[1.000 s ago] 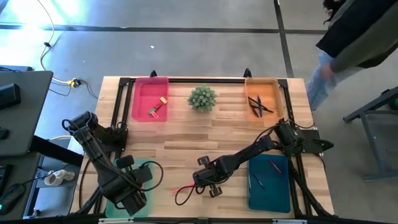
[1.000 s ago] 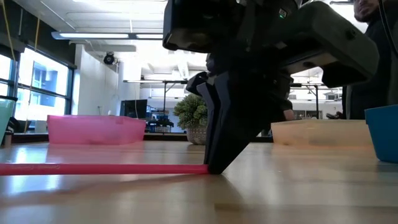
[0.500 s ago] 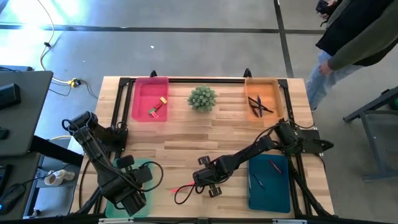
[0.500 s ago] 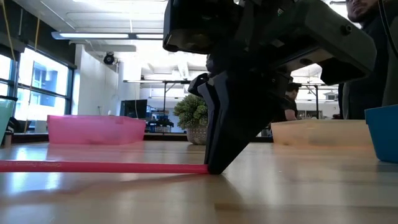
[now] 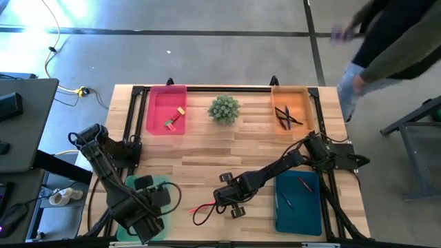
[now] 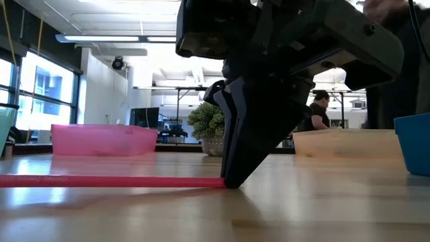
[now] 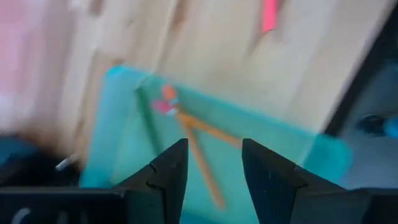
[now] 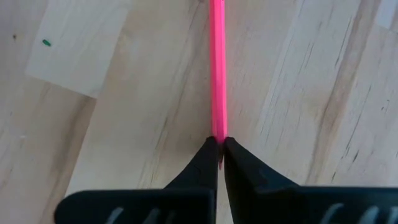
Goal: Sort crayons/erasers/pens/pencils in bins
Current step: Put the pink pencil into the green bin
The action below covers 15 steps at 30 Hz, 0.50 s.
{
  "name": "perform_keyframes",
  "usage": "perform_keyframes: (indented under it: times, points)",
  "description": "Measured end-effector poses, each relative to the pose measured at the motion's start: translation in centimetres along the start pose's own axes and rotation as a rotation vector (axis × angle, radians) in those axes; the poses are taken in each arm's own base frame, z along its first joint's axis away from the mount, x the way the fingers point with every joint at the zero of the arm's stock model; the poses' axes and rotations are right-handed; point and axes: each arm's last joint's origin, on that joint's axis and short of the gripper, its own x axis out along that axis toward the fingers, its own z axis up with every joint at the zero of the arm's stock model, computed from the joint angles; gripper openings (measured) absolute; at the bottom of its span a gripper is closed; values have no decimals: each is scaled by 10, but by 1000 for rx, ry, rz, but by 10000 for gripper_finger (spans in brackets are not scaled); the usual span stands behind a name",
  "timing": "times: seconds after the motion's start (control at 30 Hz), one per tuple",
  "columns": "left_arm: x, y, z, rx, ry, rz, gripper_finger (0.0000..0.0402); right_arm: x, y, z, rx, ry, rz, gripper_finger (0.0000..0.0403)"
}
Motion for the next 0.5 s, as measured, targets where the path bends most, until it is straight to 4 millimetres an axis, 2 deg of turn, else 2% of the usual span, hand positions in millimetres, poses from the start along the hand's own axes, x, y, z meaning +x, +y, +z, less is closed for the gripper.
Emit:
perform_keyframes:
  times: [0.2,0.5]
  points:
    - [5,-24,11,49,-163,-150,136,0,0,0,3,-1,2,0]
    - [39,-54,19,187,-185,-127,122,0,1,0,38,-6,5,0]
